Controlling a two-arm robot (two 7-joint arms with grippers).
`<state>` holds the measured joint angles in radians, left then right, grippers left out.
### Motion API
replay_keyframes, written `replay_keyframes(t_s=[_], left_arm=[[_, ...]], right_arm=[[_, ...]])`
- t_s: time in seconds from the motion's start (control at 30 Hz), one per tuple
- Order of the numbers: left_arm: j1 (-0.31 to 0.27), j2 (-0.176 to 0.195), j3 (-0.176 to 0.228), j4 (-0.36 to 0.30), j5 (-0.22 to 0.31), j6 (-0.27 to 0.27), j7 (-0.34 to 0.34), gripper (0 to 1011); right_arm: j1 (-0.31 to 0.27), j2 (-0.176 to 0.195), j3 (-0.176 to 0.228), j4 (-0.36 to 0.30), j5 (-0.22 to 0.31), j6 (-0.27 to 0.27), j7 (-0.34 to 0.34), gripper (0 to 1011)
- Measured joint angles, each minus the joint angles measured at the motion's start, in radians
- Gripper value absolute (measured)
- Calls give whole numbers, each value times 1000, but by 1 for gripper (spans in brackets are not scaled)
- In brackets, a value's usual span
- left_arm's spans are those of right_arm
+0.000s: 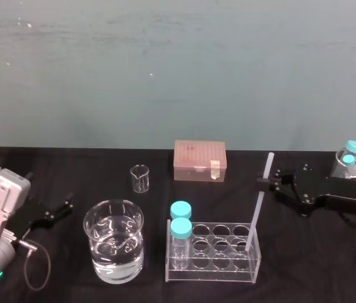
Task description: Pick up the stirring rod with one hand, then place it down.
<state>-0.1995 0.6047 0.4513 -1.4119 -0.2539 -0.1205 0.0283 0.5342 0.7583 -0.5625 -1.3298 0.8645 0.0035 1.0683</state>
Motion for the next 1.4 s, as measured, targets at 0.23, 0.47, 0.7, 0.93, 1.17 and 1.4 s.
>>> replay_keyframes(t_s=[0.23,0.47,0.7,0.93,1.17,1.4], left_arm=[[0,0,0,0,0,0,0,1005],[0,0,0,0,0,0,0,1005],[0,0,0,0,0,0,0,1005],[0,0,0,0,0,0,0,1005],[0,0,0,0,0,0,0,1005],[0,0,0,0,0,0,0,1005]], right_arm=[[-1,-12,-9,25,-10,-15,7,71],[-4,-32,-13,54,-19,-43,19,71],[-2,-50,-22,81,-38,-61,34,71],[2,-62,-30,108,-61,-80,45,70],[5,-74,-32,132,-80,-99,47,70],[6,-89,-31,152,-89,-110,49,70]])
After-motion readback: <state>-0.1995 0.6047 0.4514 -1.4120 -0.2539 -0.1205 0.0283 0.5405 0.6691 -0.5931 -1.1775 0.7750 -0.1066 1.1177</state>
